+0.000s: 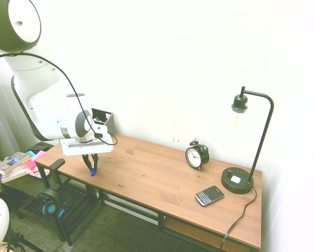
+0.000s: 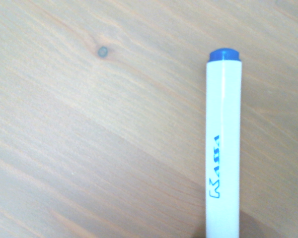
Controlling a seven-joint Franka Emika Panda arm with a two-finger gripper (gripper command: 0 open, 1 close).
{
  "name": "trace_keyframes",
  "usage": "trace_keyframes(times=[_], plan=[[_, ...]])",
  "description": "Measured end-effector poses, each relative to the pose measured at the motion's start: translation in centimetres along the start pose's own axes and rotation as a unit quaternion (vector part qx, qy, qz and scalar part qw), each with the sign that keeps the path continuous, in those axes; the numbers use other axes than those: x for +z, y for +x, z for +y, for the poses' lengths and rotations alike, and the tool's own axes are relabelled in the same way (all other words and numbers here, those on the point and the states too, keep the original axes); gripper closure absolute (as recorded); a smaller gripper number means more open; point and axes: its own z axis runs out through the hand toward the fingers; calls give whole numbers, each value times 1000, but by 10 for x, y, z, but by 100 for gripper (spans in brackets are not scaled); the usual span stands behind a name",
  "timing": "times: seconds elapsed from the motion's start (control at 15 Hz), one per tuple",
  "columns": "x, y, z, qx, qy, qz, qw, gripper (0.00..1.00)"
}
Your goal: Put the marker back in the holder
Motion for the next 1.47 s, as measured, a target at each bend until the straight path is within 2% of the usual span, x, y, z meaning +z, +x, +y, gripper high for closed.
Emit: trace_keyframes(times=[0.27, 0.4, 0.6, 0.8, 0.93, 1.13, 1.33, 1.47], plan=[[-21, -2, 2, 36, -14, -22, 999, 100], [-63, -3, -1, 53, -19, -34, 998, 100], [-151, -18, -20, 81, -7, -50, 995, 100], [-217, -23, -55, 142, 15, -101, 985, 100], [-231, -5, -77, 180, 30, -142, 973, 100], [-210, 38, -92, 238, 52, -205, 948, 100], [-180, 78, -85, 300, 77, -268, 912, 100], [-161, 93, -79, 343, 90, -306, 883, 100]])
